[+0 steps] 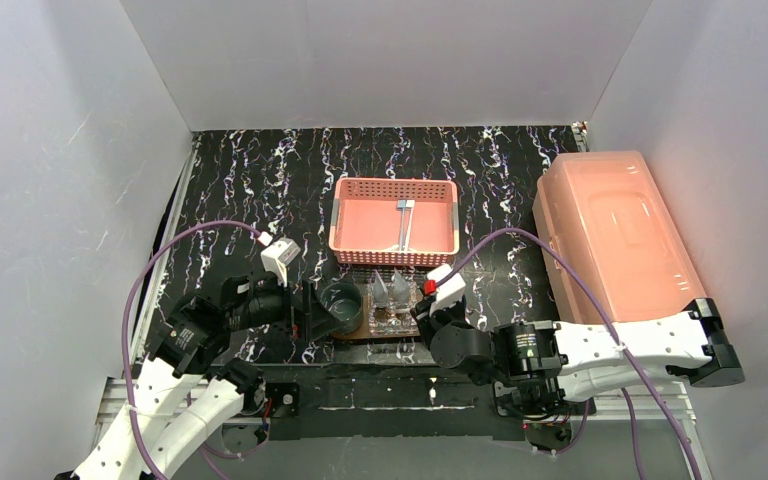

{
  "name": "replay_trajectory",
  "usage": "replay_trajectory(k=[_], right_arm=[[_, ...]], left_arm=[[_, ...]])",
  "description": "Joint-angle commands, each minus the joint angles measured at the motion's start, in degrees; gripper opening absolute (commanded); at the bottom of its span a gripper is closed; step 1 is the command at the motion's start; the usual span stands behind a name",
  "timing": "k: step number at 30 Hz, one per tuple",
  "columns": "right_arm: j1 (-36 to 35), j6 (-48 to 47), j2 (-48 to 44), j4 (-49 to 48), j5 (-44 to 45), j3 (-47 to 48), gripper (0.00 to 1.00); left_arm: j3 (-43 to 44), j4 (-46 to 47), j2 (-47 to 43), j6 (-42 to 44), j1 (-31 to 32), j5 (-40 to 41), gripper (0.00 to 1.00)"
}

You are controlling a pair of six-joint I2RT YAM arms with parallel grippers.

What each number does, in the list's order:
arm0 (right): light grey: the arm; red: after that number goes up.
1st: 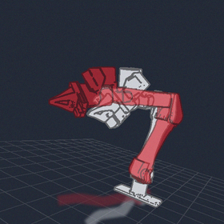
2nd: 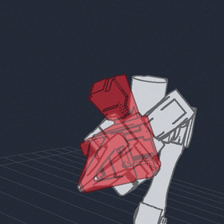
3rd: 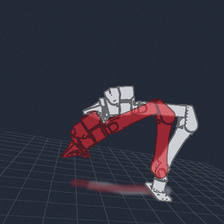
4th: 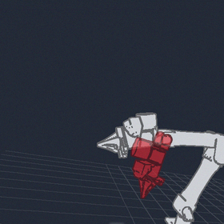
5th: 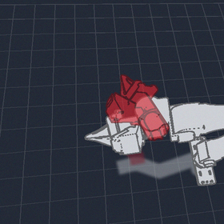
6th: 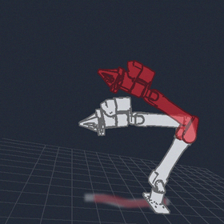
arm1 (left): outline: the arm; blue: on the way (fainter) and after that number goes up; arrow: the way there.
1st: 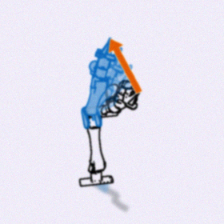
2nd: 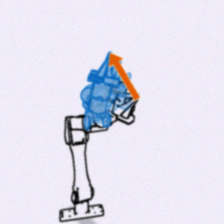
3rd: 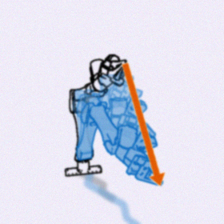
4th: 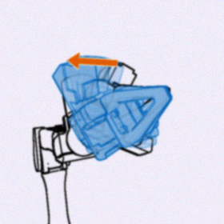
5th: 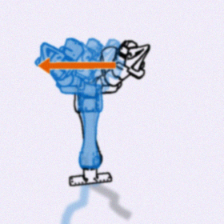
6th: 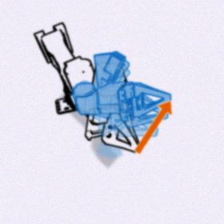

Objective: Prepare toiletry sets of a toothbrush and toothpaste on the tray

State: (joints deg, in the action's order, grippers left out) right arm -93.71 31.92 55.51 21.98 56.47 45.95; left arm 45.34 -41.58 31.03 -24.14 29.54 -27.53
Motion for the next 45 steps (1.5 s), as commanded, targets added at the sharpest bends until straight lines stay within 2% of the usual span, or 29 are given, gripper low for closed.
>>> replay_trajectory(k=[1,9,19,23,33,45], right_arm=[[0.2,0.1,-0.9,-5.4,3.0,-1.1,0.01],[0.2,-0.2,-0.2,-6.8,4.0,-2.4,0.01],[0.2,-0.5,0.7,-8.2,4.4,-4.2,0.09],[0.2,-0.4,1.5,-8.4,4.4,-4.4,0.15],[0.2,-1.2,1.6,-8.3,3.1,-3.4,0.36],[0.1,-3.6,2.0,-6.2,1.4,1.4,0.41]], left_arm=[[-0.6,0.4,-0.2,0.1,0.3,-0.3,0.99],[-0.6,0.5,-0.2,0.1,0.3,-0.3,0.99],[-0.6,0.4,-0.3,0.1,0.3,-0.3,0.99],[-0.6,0.5,-0.3,0.1,0.3,-0.3,0.99],[-0.6,0.5,-0.4,0.1,0.3,-0.3,0.99],[-0.6,0.5,-0.2,0.2,0.3,-0.6,0.99]])
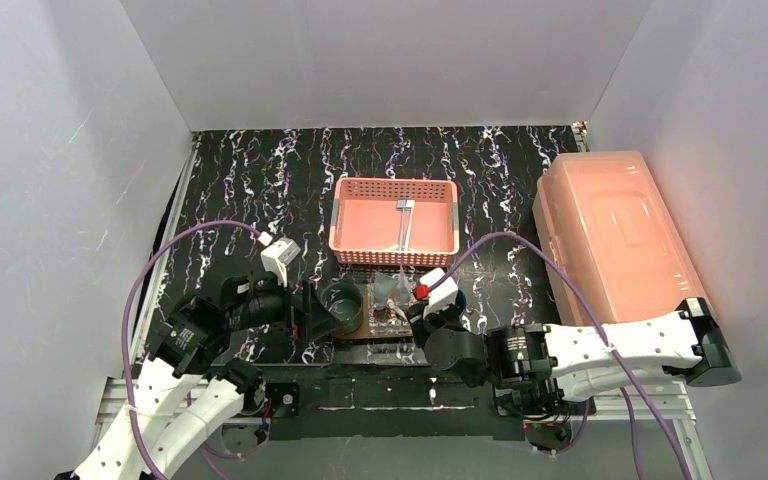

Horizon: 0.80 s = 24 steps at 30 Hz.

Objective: Prepare toiletry sets of a toothbrush and toothpaste on the tray

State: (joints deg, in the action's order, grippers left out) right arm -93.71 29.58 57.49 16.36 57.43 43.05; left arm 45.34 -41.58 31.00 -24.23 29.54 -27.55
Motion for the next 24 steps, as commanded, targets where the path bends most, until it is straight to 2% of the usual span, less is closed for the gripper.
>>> replay_trajectory(k=[1,7,15,24], right_arm=[[0.1,-1.4,0.0,-0.2,0.4,4.9,0.41],[0.1,-3.7,0.4,1.3,0.9,9.1,0.43],[1.1,-7.9,5.7,8.2,2.7,20.6,0.48],[16.6,-10.4,12.6,13.3,-11.0,31.6,0.48]], left_arm=[[-0.6,0.5,-0.2,0.3,0.3,-0.5,0.99],[-0.6,0.6,-0.5,0.3,0.3,-0.7,0.99],[-0.8,0.8,-1.0,0.3,0.3,-0.9,0.99],[-0.9,0.8,-1.5,0.3,0.3,-0.9,0.99]])
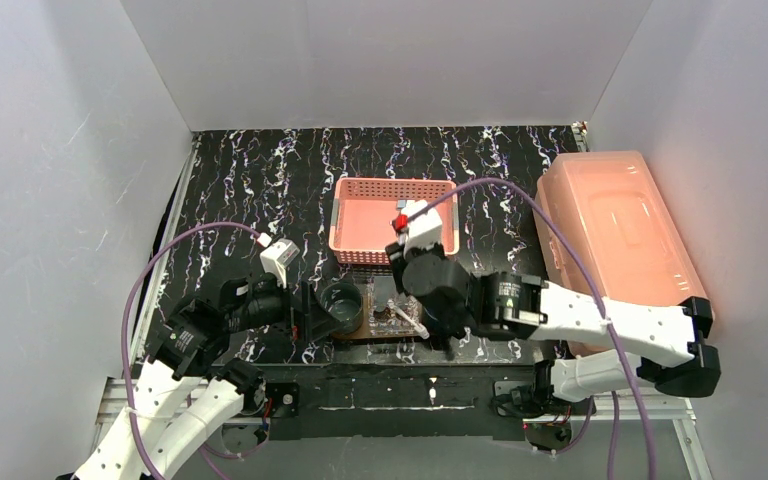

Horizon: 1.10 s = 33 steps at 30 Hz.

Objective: Prepare toiletry sets of a toothbrush and toothpaste on the tray

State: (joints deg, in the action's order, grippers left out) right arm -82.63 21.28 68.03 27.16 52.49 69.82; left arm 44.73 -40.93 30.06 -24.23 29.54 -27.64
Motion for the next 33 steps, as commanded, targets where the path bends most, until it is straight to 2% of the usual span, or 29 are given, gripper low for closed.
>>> replay_trajectory(k=[1,10,15,22,33], right_arm=[[8.0,-2.2,3.0,3.0,-7.3,5.7,0.48],[25.0,-2.6,11.6,4.4,-20.8,10.0,0.48],[31.6,-2.9,17.1,3.8,-26.9,11.2,0.48],[37.9,-2.5,23.3,-0.3,-32.4,10.4,0.48],[41.6,-1.8,33.3,-3.1,-32.7,12.6,0.48]], left_arm=[[-0.3,0.2,-0.5,0.3,0.3,-0.8,0.99],[-0.4,0.2,-0.1,0.4,0.3,-1.2,0.99],[-0.4,0.2,-0.3,0.5,0.3,-0.9,0.99],[-0.4,0.2,-0.3,0.5,0.3,-0.7,0.99],[-0.4,0.2,0.1,0.5,0.3,-0.5,1.0]])
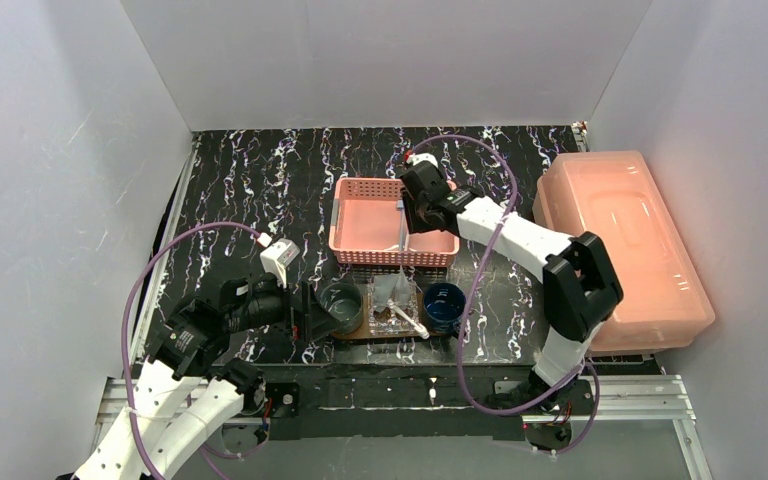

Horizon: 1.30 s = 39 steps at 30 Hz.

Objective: Prepare toiletry sets of a toothbrush and toothpaste on the tray

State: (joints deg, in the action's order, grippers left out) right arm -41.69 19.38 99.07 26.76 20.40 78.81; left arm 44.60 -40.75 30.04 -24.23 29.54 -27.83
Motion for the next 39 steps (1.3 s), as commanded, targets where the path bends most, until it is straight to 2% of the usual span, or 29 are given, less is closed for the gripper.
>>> replay_trajectory(k=[1,17,31,35,39], right_arm=[[0.8,0.0,3.1,-2.7,-0.6,4.1,0.48],[2.4,2.5,14.5,-4.0,-0.2,9.3,0.48],[3.9,2.5,22.3,-5.4,-3.5,9.5,0.43],[4.0,2.1,23.5,-4.6,-4.2,9.6,0.35],[4.1,1.9,23.5,-4.6,-4.9,9.4,0.19]], left_arm=[[-0.4,0.1,0.1,0.5,0.3,-0.2,0.99],[-0.3,0.1,-0.4,0.6,0.2,-0.7,0.99],[-0.4,0.1,0.1,0.6,0.2,-0.6,0.99],[-0.4,0.1,0.2,0.6,0.2,-0.6,0.99],[-0.4,0.1,0.2,0.6,0.2,-0.6,0.99]])
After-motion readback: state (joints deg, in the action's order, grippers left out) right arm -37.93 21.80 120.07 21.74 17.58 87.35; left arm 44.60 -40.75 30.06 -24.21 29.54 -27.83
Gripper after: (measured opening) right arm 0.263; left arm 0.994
